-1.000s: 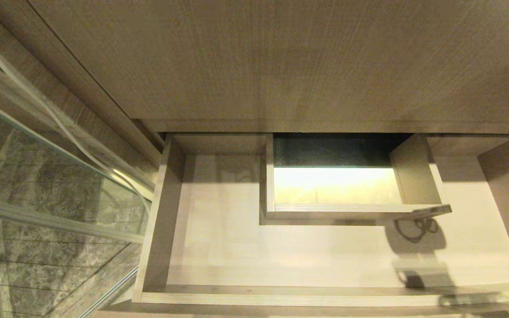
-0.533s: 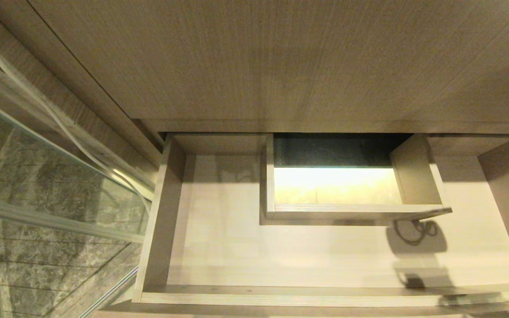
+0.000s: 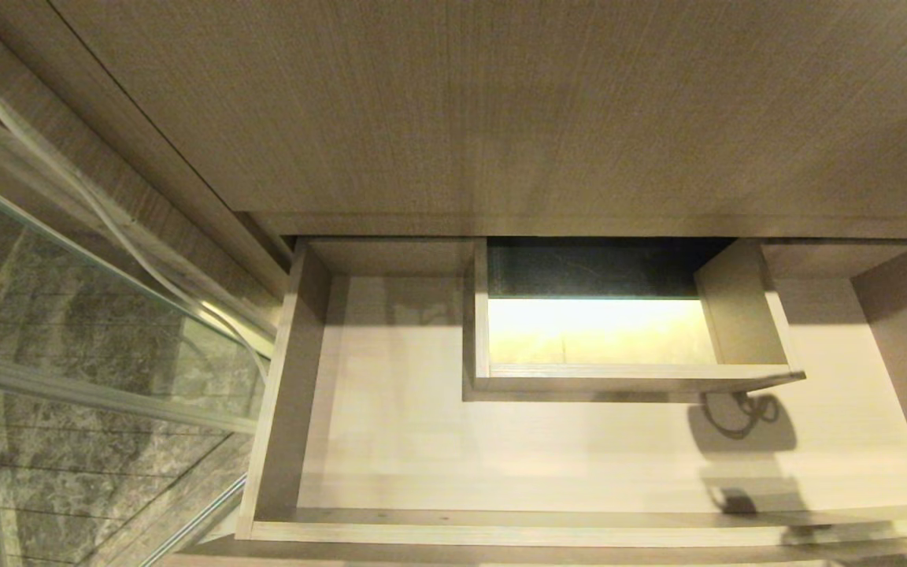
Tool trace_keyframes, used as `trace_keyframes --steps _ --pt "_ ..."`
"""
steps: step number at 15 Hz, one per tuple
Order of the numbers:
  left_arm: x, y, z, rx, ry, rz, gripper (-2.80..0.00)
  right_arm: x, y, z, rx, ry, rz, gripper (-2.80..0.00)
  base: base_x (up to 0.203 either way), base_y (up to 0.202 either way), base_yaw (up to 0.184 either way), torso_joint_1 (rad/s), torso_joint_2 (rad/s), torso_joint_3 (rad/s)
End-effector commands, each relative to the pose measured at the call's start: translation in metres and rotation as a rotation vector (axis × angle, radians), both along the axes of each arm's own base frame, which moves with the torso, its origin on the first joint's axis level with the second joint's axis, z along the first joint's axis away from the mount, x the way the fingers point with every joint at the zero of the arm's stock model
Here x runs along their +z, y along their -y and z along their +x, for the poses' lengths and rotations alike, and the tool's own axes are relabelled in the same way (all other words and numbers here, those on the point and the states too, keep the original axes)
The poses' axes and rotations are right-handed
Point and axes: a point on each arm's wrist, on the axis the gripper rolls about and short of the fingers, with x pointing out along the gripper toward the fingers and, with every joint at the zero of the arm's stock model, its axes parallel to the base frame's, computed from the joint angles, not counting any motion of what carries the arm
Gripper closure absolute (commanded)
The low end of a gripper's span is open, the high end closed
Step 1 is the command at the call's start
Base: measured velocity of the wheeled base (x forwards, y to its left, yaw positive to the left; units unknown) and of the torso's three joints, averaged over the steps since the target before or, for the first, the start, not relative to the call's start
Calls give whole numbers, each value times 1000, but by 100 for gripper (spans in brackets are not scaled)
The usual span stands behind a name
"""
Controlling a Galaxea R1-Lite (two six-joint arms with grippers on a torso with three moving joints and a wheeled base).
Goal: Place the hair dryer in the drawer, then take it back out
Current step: Place it on the countertop
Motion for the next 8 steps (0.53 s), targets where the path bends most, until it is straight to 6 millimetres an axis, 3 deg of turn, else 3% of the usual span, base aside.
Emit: trace_keyframes --steps 1,8 --pt "0 0 0 0 1 0 0 -1 0 0 4 -5 1 0 0 0 0 0 0 0" --pt "0 0 0 0 -1 0 0 -1 -2 -3 6 4 -8 0 0 0 0 0 0 0"
